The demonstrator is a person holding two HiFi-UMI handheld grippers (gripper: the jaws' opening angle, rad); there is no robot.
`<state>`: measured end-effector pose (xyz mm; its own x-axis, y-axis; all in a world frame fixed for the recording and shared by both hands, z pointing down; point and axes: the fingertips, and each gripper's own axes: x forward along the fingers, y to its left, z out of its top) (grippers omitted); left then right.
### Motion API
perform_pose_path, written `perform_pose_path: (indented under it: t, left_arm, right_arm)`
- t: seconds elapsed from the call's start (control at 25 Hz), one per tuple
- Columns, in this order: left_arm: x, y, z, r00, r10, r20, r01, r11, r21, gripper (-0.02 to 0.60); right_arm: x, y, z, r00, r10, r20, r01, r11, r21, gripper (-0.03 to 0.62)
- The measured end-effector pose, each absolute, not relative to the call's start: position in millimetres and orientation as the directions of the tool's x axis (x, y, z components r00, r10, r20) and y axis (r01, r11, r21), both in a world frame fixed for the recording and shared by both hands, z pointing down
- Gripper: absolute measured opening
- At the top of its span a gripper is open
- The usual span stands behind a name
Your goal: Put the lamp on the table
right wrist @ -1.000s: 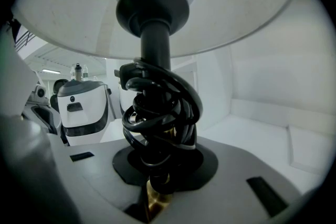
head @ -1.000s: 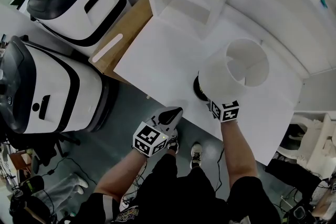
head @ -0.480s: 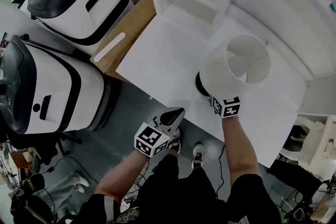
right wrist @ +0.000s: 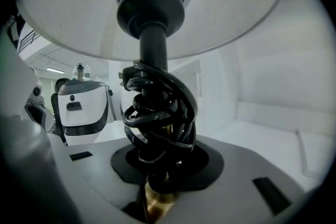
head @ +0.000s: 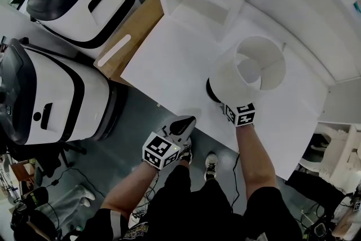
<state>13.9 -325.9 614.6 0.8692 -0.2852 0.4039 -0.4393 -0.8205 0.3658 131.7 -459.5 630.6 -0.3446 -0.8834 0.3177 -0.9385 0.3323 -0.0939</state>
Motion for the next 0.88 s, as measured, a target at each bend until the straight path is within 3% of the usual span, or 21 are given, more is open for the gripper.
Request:
perform_pose_path:
  t: [0.48, 0.88]
  left_arm:
    - [31.9, -300.3, 603.7, 0.857, -0.314, 0.408, -0.467, -0.808, 0.358, 0.006]
    - [50.9, -266.0, 588.3, 0.856, -0.338, 0.392, -0.475, -0.813, 0.336, 0.008]
  right_arm:
    - [140.6, -423.8, 632.4, -0.356, -0.862, 0.361, -0.931, 0.360, -0.061, 0.166]
    - [185.8, -352.3, 629.9, -0.318, -0.860, 0.399, -0.948, 0.297, -0.116, 0.144]
